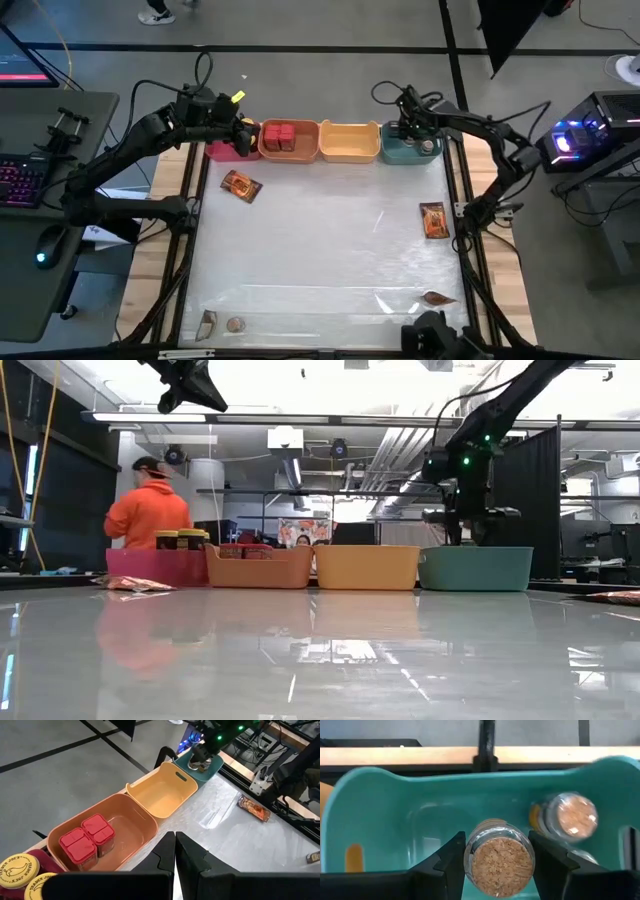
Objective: Sort spices by type
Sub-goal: Put the top left brown seasoning bottle into the blue bin, then put the brown seasoning bottle into the blue bin
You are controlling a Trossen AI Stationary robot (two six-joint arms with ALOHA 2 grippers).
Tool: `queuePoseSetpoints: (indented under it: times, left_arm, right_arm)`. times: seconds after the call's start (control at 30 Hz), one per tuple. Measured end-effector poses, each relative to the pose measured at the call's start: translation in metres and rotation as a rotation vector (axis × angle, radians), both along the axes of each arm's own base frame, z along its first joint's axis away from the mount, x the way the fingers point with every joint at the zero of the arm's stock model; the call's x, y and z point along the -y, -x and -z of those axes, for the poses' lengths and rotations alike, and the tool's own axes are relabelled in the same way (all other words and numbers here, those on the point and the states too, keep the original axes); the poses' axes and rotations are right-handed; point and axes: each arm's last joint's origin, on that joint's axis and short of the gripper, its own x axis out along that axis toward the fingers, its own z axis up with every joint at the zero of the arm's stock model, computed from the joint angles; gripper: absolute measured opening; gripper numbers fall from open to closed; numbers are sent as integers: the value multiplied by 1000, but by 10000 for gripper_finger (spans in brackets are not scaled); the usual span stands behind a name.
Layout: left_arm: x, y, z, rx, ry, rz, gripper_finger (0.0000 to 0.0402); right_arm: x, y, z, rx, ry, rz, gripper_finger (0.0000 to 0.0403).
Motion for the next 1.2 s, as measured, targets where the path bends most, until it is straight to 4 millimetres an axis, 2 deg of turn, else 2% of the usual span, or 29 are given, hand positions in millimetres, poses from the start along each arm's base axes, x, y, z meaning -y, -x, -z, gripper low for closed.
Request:
queuePoseSetpoints:
  times: [0.23,0.33,0.47,0.77,0.93,1.1,1.2]
  left_arm:
    - [0,0,0,-1,0,0,0]
    - [0,0,0,-1,0,0,0]
    - [0,0,0,-1,1,0,0]
    - [0,0,0,-2,1,0,0]
    - [0,0,0,-4,3,0,0]
    - [0,0,1,-20,-13,13,0]
    - [3,2,4,-58,-9,39,0]
  right_arm:
    - [7,-3,15,-36,-16,-13,171]
    - [10,0,19,-52,-20,4,193]
    - [13,4,18,-70,1,24,228]
    - [18,4,16,-28,13,-4,237]
    - [23,1,-4,-57,43,-56,239]
    - [29,-3,-43,-56,122,-128,239]
    - [25,-11,-68,29,173,-211,239]
